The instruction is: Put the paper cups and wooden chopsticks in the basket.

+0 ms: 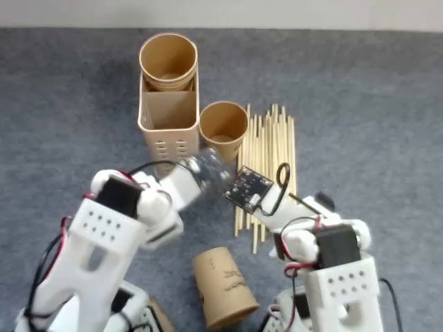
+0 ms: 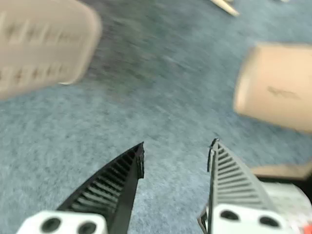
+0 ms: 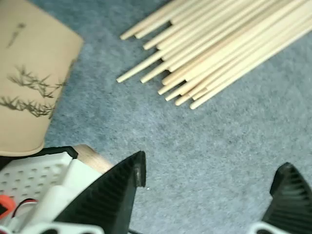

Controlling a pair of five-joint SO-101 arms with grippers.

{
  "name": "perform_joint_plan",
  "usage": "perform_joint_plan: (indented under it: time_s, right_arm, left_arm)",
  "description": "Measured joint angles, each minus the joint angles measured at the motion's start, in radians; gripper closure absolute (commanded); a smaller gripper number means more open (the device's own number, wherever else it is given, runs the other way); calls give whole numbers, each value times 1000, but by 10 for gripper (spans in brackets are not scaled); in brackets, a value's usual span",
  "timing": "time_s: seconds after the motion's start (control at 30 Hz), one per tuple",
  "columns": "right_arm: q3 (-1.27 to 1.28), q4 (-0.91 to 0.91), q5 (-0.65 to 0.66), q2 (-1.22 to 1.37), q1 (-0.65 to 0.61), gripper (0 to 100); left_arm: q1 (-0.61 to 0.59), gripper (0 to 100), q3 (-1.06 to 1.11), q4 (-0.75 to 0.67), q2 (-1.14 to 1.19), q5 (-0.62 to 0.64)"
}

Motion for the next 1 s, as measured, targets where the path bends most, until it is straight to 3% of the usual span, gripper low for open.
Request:
perform_joint_plan:
  time_s: [0.2, 0.47, 0.7, 0.87, 1.0]
  right_arm:
    - [55, -175, -74, 29, 81, 605]
    - [201, -365, -410, 35, 235, 605]
    - [296, -548, -545, 35, 359, 605]
    - [299, -582, -557, 35, 505, 605]
    - [299, -582, -557, 35, 534, 605]
  left_arm:
    - [135, 764, -49, 81, 2, 2]
    - [328, 764, 49, -86, 0, 49]
    - [344, 764, 178, -227, 0, 58]
    - [341, 764, 256, -305, -6, 77]
    - [344, 764, 318, -379, -11, 78]
